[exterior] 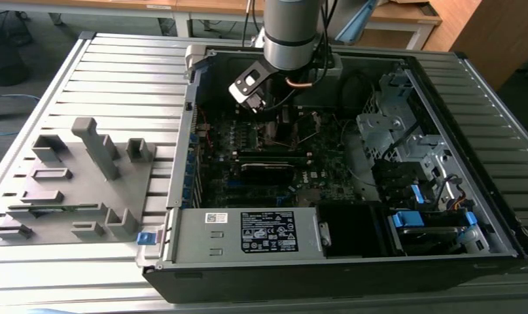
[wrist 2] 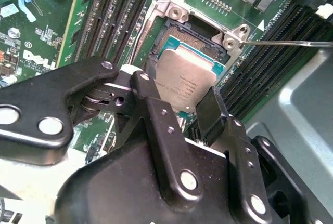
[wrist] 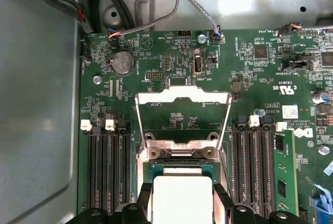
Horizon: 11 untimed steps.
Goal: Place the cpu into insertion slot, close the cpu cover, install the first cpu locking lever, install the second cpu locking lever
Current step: 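Place the cpu into insertion slot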
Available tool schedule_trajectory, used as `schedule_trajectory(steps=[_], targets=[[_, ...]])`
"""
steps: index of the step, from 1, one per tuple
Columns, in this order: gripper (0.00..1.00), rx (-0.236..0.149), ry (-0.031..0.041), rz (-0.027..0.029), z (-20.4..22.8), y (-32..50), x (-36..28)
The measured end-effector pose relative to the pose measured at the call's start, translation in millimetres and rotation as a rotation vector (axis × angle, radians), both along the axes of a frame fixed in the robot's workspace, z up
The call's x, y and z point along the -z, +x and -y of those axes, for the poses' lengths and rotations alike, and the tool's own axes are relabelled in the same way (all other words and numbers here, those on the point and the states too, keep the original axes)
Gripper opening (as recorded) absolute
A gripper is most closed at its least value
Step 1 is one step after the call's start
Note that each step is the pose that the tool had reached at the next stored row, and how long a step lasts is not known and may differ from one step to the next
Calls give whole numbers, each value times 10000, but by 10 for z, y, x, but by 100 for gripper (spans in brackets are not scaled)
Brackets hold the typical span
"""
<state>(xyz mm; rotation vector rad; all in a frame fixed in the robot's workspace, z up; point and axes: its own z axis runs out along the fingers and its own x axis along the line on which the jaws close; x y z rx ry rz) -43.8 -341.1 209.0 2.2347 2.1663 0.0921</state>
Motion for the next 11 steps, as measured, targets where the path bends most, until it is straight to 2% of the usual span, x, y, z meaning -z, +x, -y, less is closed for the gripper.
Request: schedule_trajectory(steps=[7,11], targets=[[54,-1,-1,-1,0,0,62],[54,-1,-3,-2,1,0,77]])
